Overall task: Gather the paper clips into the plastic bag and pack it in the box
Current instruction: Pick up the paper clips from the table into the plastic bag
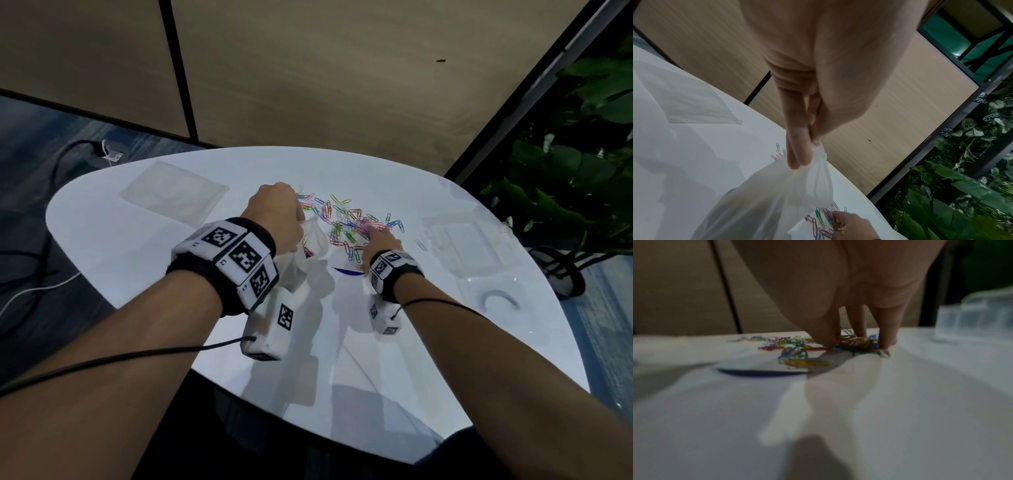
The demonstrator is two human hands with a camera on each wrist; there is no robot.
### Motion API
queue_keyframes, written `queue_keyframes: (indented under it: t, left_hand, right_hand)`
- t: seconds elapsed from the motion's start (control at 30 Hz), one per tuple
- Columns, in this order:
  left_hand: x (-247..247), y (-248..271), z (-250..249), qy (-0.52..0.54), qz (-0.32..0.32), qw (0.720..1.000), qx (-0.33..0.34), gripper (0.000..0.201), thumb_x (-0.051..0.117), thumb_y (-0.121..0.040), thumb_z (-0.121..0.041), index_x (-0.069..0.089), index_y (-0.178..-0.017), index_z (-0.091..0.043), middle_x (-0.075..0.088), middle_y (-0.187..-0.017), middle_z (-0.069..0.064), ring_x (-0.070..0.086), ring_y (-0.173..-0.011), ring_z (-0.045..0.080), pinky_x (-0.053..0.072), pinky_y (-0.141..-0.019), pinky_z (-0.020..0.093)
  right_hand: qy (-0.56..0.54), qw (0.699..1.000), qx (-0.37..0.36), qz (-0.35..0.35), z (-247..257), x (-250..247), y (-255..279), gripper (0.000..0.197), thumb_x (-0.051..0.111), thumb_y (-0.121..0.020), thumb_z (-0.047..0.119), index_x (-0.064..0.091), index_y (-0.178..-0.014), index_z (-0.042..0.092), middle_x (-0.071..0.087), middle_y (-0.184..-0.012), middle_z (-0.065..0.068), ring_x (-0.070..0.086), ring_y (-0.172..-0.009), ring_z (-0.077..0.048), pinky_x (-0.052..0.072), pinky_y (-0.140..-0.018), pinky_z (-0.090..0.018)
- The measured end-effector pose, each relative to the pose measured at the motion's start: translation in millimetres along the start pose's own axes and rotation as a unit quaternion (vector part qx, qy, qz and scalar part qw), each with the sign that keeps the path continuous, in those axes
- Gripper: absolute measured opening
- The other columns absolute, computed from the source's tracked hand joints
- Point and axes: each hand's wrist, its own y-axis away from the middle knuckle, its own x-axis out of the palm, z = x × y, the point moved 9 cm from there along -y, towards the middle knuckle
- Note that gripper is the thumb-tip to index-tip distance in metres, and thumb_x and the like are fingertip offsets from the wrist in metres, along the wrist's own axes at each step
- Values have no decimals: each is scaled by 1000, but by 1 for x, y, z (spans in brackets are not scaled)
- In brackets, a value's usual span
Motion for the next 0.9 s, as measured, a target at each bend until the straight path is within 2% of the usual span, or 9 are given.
queue_keyframes:
  t: [0.07, 0.17, 0.33, 0.4, 0.5, 0.6, 0.67, 0.77, 0.9]
  left_hand:
    - [0, 0, -1, 0, 2, 1000, 3, 24, 61, -90, 6, 75, -108, -1, 77, -91, 19, 77, -84, 32, 63, -85, 43]
    - [2, 1, -3, -13, 9, 1000, 10, 27, 59, -89, 6, 74, -110, -2, 77, -97, 19, 77, -88, 33, 62, -87, 42]
    - [2, 2, -6, -17, 9, 1000, 13, 28, 57, -90, 5, 75, -111, -1, 77, -100, 18, 76, -90, 33, 63, -87, 42]
    - [3, 2, -7, -18, 10, 1000, 11, 28, 58, -90, 5, 74, -112, -1, 76, -102, 18, 76, -90, 34, 63, -87, 42]
    - [4, 2, -8, -17, 11, 1000, 4, 26, 59, -91, 4, 74, -111, -1, 75, -104, 18, 76, -89, 34, 62, -87, 42]
    - [7, 2, -11, -21, 10, 1000, 3, 26, 58, -90, 4, 75, -109, -1, 75, -105, 19, 76, -90, 36, 63, -87, 43]
    - [9, 2, -12, -25, 7, 1000, 2, 26, 58, -89, 5, 75, -107, -3, 75, -108, 18, 75, -92, 36, 62, -87, 43]
    - [11, 1, -12, -25, 0, 1000, 2, 25, 60, -89, 1, 75, -107, -7, 73, -113, 16, 74, -98, 35, 61, -91, 42]
    - [14, 0, -12, -15, -2, 1000, 1, 20, 62, -89, -1, 76, -102, -8, 74, -110, 16, 74, -95, 35, 61, -89, 42]
  right_hand:
    - [67, 994, -60, -64, 11, -11, 1, 40, 49, -90, 5, 55, -129, 13, 57, -130, -15, 55, -119, -36, 51, -96, -43]
    - [96, 987, -98, -86, 13, -20, 7, 25, 50, -86, -3, 70, -100, 5, 68, -106, -15, 66, -96, -31, 56, -81, -32]
    - [-187, 977, -26, -100, -30, -41, 7, 11, 73, -82, 18, 80, -88, 12, 77, -94, -8, 72, -91, -23, 58, -87, -32]
    - [-345, 937, 7, -61, -42, -41, 11, 6, 80, -75, 20, 81, -81, 18, 78, -90, -4, 74, -89, -21, 58, -89, -35]
    - [-573, 820, -2, 20, -25, -45, 32, 4, 79, -77, 3, 77, -77, 6, 75, -92, -19, 73, -81, -25, 59, -87, -35]
    - [-671, 733, -56, 98, 15, -55, 68, 16, 72, -81, -6, 70, -97, -10, 72, -90, -20, 72, -74, -21, 61, -71, -23]
    - [-681, 710, -72, 167, 40, -53, 89, 19, 68, -84, -7, 67, -103, -12, 73, -87, -17, 73, -77, -20, 59, -69, -20]
    - [-651, 722, -87, 217, 65, -44, 110, 18, 66, -86, -6, 67, -102, -13, 72, -88, -17, 72, -77, -19, 59, -72, -20]
    - [-536, 817, -126, 168, 83, -36, 114, 34, 66, -78, -9, 68, -112, -5, 72, -94, -17, 70, -81, -25, 58, -86, -31]
